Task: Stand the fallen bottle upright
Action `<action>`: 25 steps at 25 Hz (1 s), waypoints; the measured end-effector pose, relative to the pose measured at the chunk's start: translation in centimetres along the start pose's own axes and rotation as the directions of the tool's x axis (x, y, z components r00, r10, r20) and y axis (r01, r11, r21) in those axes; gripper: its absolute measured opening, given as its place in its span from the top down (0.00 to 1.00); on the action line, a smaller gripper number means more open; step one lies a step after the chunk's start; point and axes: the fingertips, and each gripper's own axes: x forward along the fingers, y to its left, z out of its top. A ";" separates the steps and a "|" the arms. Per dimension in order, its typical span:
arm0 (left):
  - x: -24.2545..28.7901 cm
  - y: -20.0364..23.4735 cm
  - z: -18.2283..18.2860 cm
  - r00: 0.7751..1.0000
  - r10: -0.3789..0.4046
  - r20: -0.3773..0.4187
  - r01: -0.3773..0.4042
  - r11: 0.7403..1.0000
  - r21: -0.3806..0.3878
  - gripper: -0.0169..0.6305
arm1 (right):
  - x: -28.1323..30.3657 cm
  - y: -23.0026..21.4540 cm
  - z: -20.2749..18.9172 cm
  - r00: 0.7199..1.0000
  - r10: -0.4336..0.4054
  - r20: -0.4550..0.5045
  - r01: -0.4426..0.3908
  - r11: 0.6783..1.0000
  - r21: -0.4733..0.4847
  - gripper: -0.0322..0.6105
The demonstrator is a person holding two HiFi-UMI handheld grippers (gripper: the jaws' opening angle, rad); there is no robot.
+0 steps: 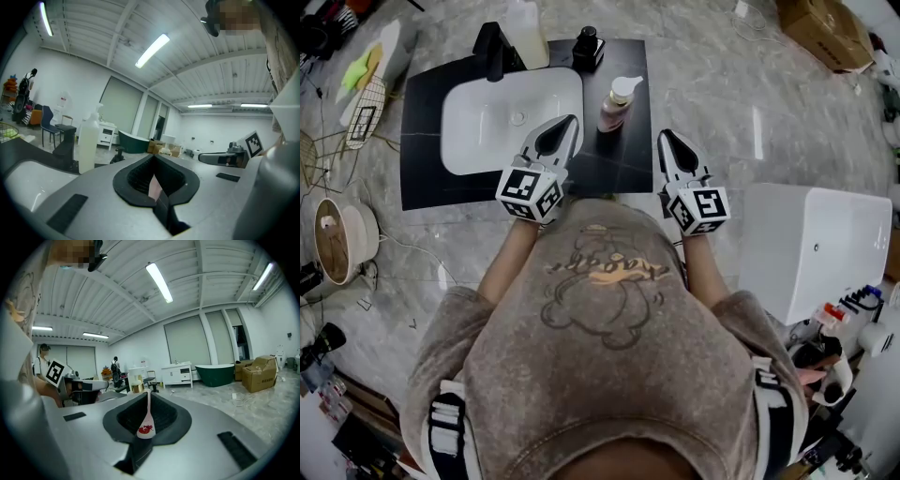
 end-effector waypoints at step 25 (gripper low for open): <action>-0.2 0.8 -0.8 0.999 0.030 -0.029 -0.030 0.999 -0.010 0.95 | -0.3 -0.2 -0.8 1.000 -0.022 -0.015 0.023 0.999 0.023 0.95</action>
